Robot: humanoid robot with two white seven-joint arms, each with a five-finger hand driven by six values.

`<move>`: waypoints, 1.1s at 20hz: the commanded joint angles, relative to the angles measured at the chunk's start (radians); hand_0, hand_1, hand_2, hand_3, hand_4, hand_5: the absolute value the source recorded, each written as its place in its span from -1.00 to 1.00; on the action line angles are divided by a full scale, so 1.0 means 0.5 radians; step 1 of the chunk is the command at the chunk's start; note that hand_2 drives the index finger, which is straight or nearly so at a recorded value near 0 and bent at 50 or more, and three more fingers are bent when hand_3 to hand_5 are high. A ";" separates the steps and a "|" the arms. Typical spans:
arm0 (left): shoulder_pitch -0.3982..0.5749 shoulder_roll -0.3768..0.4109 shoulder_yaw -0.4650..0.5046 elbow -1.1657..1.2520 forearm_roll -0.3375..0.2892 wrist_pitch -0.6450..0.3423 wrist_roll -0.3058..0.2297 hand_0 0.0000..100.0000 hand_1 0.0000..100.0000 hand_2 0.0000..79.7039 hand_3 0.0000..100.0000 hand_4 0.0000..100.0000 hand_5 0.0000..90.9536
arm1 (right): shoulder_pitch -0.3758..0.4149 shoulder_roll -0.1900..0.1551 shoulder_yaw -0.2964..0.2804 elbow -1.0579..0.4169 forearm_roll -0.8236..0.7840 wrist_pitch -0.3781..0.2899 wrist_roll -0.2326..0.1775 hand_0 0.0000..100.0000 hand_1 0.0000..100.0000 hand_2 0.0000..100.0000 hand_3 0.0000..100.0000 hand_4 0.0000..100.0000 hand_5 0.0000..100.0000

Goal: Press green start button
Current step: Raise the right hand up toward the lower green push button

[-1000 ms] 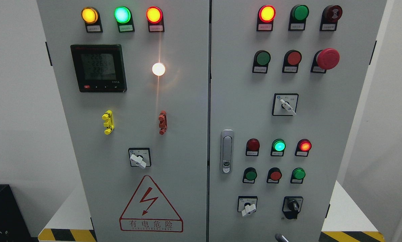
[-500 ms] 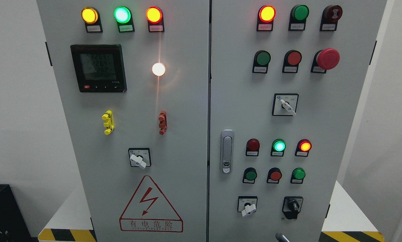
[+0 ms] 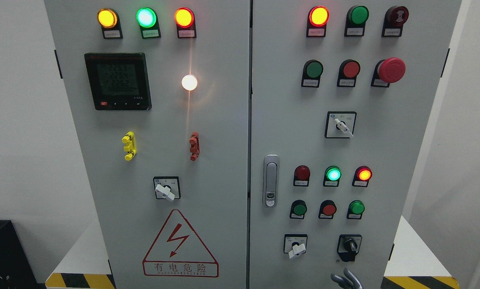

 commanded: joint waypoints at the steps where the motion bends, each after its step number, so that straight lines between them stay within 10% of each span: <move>1: -0.046 0.000 0.000 -0.055 0.000 0.001 0.001 -0.76 0.11 -1.00 -1.00 -1.00 -1.00 | -0.047 0.001 -0.010 -0.057 0.663 -0.039 -0.162 -0.52 -0.25 -1.00 0.40 0.44 0.54; 9: -0.046 0.000 0.000 -0.055 0.000 0.001 0.001 -0.76 0.11 -1.00 -1.00 -1.00 -1.00 | -0.195 0.004 -0.044 -0.002 1.440 -0.052 -0.445 -0.39 -0.32 -1.00 0.48 0.53 0.75; 22: -0.046 0.003 0.000 -0.055 0.000 0.001 0.001 -0.76 0.11 -1.00 -1.00 -1.00 -1.00 | -0.428 0.011 -0.050 0.295 1.901 -0.024 -0.549 -0.30 -0.38 -1.00 0.51 0.54 0.78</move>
